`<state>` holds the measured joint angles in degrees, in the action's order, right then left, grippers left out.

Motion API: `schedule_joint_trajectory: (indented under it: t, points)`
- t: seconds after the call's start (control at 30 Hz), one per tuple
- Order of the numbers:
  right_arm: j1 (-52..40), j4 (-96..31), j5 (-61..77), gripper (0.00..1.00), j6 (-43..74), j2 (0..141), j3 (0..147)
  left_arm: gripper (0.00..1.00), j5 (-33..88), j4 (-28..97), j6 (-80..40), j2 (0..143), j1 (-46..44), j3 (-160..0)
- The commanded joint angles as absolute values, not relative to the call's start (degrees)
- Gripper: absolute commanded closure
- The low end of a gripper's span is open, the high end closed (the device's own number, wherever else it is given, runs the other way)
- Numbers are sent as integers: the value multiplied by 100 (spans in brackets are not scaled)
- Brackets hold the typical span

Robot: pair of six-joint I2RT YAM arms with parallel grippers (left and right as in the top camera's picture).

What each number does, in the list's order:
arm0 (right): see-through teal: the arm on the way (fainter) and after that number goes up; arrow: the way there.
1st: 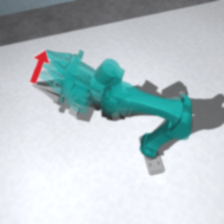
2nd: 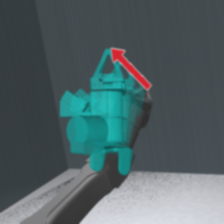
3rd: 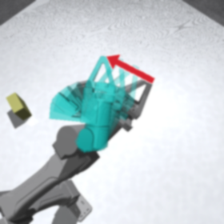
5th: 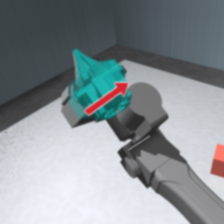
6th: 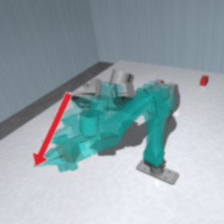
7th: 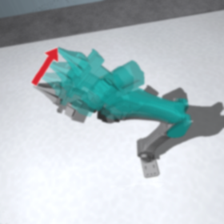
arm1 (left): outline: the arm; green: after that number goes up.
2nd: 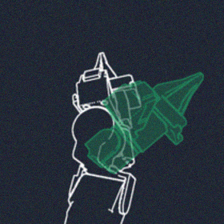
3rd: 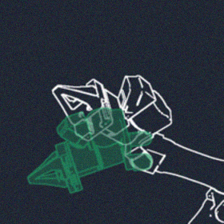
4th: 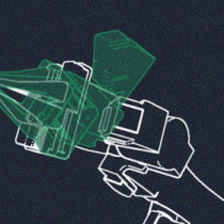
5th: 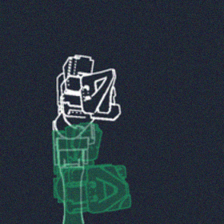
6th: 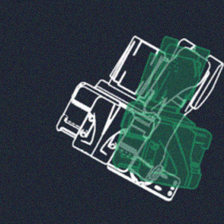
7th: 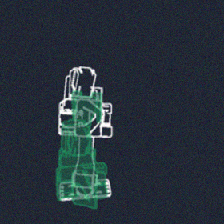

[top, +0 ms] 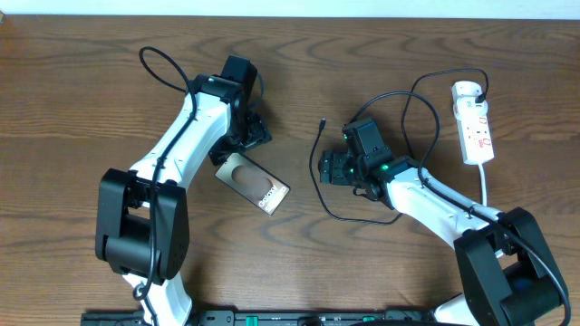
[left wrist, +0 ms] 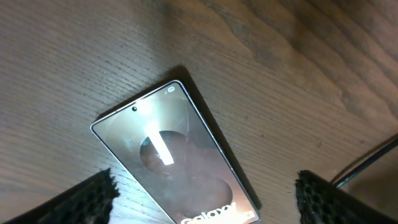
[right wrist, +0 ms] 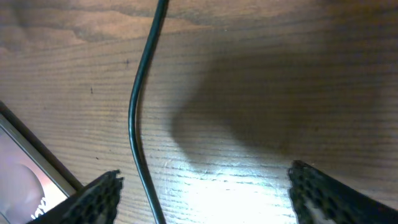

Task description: Plug charger to phone and switch on socket

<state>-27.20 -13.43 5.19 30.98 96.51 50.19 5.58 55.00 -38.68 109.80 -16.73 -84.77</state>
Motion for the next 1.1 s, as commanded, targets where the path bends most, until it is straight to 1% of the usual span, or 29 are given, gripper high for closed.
schedule_joint_trajectory:
  t: [0.0,0.1,0.2,0.37,0.53,0.77,0.9,1.07]
  points:
    - [-2655,-1317,381,10,2858,9677,5089,7,423,5494,-3870,10836,-1680,-8453]
    - [-2655,-1317,185,7,2860,9677,5089,6,239,5454,-3874,10836,-1680,-8453]
    - [-2655,-1317,67,7,2860,9677,5089,7,222,5505,-3988,10836,-1680,-8453]
    - [-2655,-1310,10,7,2860,9677,5089,9,-75,5800,-5435,10836,-1686,-8324]
    - [-2655,-1321,12,7,2860,9677,5089,9,-93,5507,-6173,10838,-1686,-7856]
    - [-2655,-1326,12,7,2862,9677,5089,9,-91,5074,-6678,10838,-1686,-7502]
    - [-2657,-1330,12,8,2862,9677,5089,9,-14,4683,-6792,10838,-1686,-7205]
    - [-2657,-1332,12,8,2860,9677,5089,9,106,4633,-6827,10840,-1686,-7004]
